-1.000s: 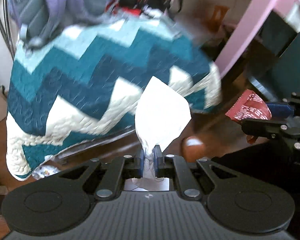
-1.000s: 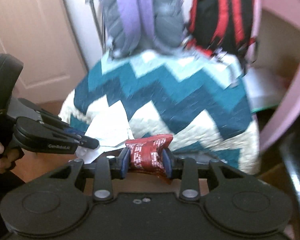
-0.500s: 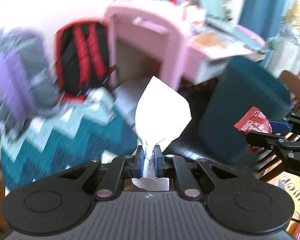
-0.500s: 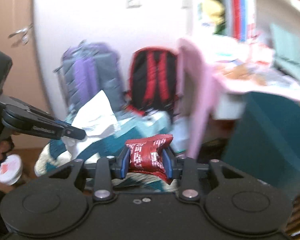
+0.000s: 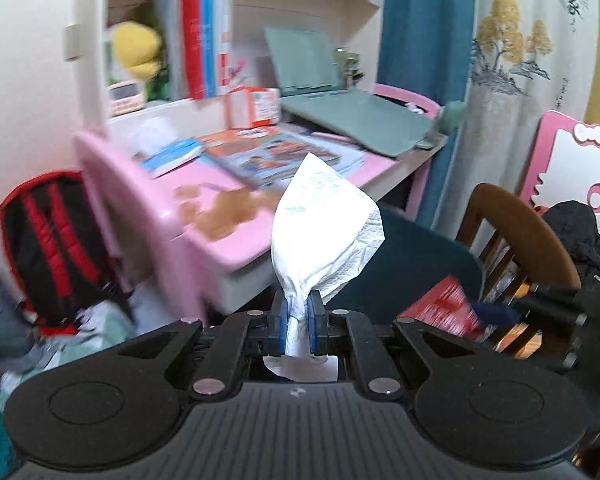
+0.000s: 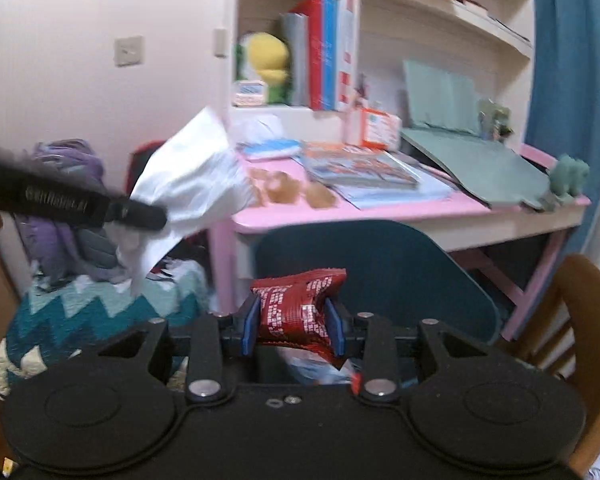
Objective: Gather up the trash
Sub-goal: 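Carry the tissue and brown wrapper with both tools to the teal bin, then open both tools to drop the tissue and brown wrapper into the bin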
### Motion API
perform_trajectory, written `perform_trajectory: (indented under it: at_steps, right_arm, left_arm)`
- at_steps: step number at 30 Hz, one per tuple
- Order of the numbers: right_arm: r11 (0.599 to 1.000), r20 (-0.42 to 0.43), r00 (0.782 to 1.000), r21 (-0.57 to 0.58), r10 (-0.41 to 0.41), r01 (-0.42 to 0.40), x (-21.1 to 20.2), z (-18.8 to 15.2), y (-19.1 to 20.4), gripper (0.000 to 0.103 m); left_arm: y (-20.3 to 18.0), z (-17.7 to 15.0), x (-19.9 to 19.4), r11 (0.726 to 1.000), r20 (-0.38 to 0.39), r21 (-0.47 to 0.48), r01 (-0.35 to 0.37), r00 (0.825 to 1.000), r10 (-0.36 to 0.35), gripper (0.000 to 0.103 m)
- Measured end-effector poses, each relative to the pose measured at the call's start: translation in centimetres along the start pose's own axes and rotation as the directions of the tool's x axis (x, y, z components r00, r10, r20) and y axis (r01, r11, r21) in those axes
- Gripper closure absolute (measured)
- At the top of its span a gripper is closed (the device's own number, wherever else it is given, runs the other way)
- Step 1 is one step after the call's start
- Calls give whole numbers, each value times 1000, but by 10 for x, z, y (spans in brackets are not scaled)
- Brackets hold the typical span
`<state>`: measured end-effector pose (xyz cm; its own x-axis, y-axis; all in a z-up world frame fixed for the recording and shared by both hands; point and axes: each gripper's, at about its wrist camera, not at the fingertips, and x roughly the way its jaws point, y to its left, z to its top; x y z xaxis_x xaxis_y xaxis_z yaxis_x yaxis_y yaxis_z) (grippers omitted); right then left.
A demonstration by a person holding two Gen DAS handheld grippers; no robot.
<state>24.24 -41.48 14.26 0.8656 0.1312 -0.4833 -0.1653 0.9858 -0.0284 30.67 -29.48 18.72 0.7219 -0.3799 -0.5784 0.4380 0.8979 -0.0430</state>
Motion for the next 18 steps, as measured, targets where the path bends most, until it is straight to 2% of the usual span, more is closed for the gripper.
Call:
perform_trajectory:
  at_steps: [8,18]
  right_arm:
    - [998,-68,997,46,-48,51,31,-15,-24,69]
    - [996,-149,986,45,-75,83,58,-19,-34,67]
  left_arm:
    - [-47,14,73,997,-86,47,60,995,-56,94]
    - [-61,2,137,995,-220,86,48,975,-28,93]
